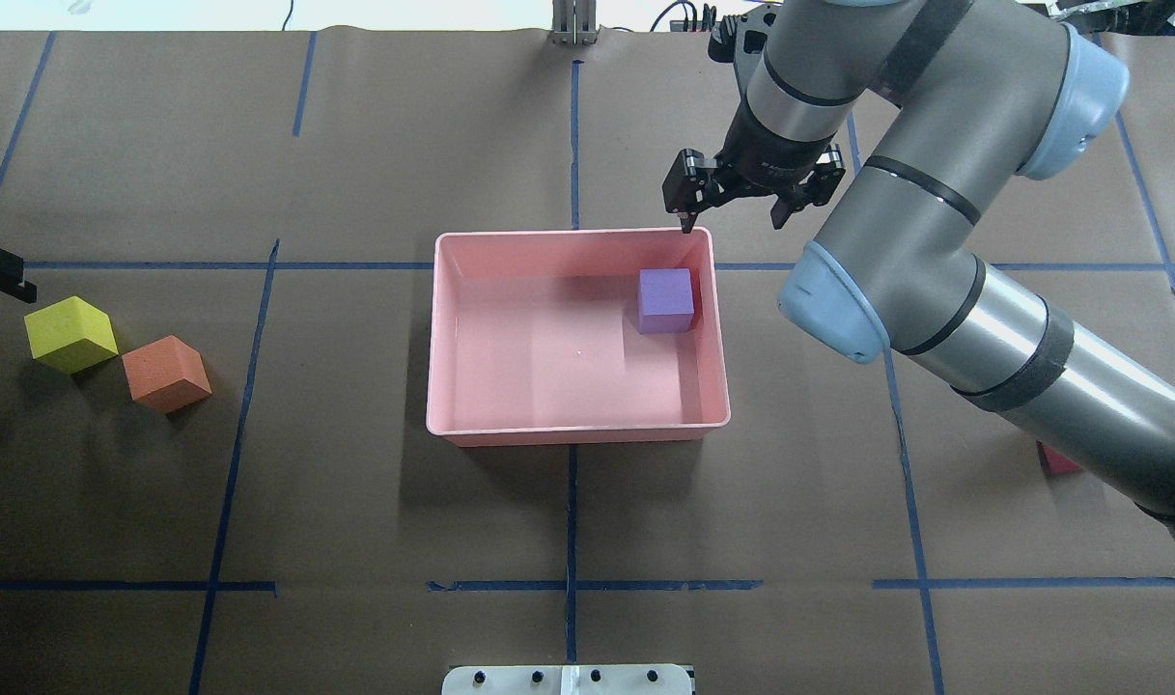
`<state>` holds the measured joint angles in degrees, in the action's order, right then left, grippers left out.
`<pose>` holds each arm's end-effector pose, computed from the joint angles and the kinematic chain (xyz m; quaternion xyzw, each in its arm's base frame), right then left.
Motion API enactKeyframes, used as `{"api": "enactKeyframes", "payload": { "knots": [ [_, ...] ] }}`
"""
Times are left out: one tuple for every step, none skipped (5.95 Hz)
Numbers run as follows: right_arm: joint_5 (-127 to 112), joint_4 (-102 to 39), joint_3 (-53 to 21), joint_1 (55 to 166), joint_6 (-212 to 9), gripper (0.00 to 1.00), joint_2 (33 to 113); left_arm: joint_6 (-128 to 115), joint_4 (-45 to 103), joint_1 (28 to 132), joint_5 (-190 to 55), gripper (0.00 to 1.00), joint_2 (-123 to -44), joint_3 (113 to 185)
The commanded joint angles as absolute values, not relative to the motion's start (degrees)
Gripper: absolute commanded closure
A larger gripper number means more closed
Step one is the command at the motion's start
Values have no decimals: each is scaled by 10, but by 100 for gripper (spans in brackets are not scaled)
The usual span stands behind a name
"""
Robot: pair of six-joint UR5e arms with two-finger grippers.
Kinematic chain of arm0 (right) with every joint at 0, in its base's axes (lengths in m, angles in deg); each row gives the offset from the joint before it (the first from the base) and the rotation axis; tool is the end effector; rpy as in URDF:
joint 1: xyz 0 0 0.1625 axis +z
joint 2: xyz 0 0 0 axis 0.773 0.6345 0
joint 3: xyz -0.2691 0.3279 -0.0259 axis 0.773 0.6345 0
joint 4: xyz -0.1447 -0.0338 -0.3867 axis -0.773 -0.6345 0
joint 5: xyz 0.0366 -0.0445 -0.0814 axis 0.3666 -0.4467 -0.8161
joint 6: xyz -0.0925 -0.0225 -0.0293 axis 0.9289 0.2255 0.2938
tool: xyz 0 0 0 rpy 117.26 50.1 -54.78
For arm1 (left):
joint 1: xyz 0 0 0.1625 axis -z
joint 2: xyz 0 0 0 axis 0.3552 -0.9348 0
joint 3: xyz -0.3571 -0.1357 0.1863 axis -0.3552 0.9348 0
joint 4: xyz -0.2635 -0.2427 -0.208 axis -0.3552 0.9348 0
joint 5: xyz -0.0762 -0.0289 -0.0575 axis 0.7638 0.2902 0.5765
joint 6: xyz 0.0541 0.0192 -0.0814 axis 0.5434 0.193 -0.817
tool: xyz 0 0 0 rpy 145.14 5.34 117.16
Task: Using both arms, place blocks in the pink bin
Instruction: 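Lower the left gripper onto the yellow cube and grasp it while the right arm withdraws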
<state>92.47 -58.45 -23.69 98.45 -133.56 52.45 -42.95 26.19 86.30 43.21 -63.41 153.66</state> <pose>-0.3797 -0.5368 0.1798 0.0276 -0.4115 -0.0401 0.9101 0.1511 -0.4904 0.5709 -0.0374 0.4162 -0.1234 0.9001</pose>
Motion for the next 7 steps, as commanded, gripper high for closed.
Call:
{"api": "enactKeyframes", "payload": {
  "knots": [
    [924, -584, -249, 988, -1329, 0, 535, -480, 264, 825, 432, 0, -640, 1528],
    [919, -584, -253, 987, -1330, 0, 538, -490, 265, 825, 433, 0, -658, 1505],
    [918, -584, -253, 986, -1330, 0, 538, -485, 265, 825, 432, 0, -665, 1485],
    [917, -584, -254, 986, -1330, 0, 539, -486, 264, 824, 431, 0, -670, 1473],
    [916, -584, -254, 985, -1330, 0, 540, -485, 265, 816, 431, 0, -678, 1460],
    [914, -584, -257, 985, -1329, 0, 542, -483, 266, 804, 431, 0, -687, 1444],
    [908, -584, -258, 985, -1330, 0, 547, -467, 265, 797, 429, 0, -687, 1438]
  ]
}}
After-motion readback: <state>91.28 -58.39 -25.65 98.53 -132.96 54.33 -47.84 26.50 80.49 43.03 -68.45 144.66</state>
